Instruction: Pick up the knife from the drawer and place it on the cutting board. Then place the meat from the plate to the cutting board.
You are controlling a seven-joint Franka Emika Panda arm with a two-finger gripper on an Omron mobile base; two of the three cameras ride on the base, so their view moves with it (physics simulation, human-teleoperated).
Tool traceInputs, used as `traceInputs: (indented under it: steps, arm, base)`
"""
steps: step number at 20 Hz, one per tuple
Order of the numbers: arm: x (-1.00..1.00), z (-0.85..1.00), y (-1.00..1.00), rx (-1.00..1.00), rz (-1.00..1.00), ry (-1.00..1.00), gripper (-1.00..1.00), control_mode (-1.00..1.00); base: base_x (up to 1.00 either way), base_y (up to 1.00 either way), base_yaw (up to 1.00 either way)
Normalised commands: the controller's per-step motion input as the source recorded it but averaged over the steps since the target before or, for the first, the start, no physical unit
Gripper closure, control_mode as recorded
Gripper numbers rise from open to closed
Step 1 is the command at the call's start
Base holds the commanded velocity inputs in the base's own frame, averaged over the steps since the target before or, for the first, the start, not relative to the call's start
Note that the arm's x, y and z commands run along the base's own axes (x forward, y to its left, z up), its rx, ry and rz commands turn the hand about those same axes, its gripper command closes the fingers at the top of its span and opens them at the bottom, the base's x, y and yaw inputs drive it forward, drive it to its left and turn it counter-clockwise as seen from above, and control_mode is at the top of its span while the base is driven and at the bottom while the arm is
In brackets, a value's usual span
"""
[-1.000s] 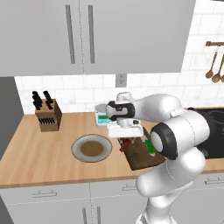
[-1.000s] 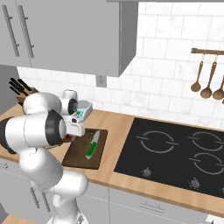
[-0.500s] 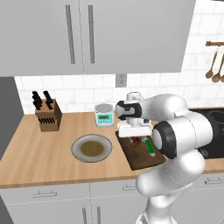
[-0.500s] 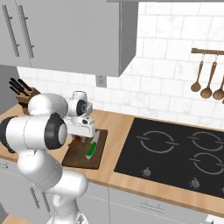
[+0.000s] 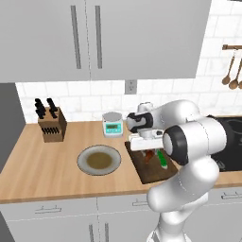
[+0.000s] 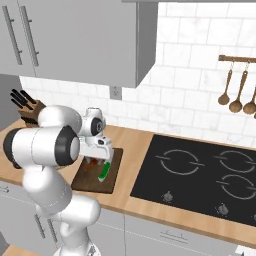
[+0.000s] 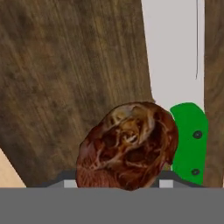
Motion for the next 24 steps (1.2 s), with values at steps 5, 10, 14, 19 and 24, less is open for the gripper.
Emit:
traceInputs:
  steps: [5,10,14,19,24]
  arm:
    - [0.04,-0.5,0.01,-0.05,0.04,0.0,1.0,-1.0]
    - [0.06,-0.41,0.0,-0.03,0.04,0.0,1.0,-1.0]
    - [0.0,-0.23,0.0,-0.02,0.01,0.0,-1.0,-1.0]
    - [-0.01,0.05,0.0,0.0,0.0,0.0,-1.0,-1.0]
    - [-0.36,0.39,0.0,0.0,0.0,-0.01,-1.0,-1.0]
  base:
    - [0.0,0.0,0.0]
    - [0.0,0.0,0.0]
    - [0.0,0.0,0.0]
    - [0.0,0.0,0.0]
    - [0.0,0.0,0.0]
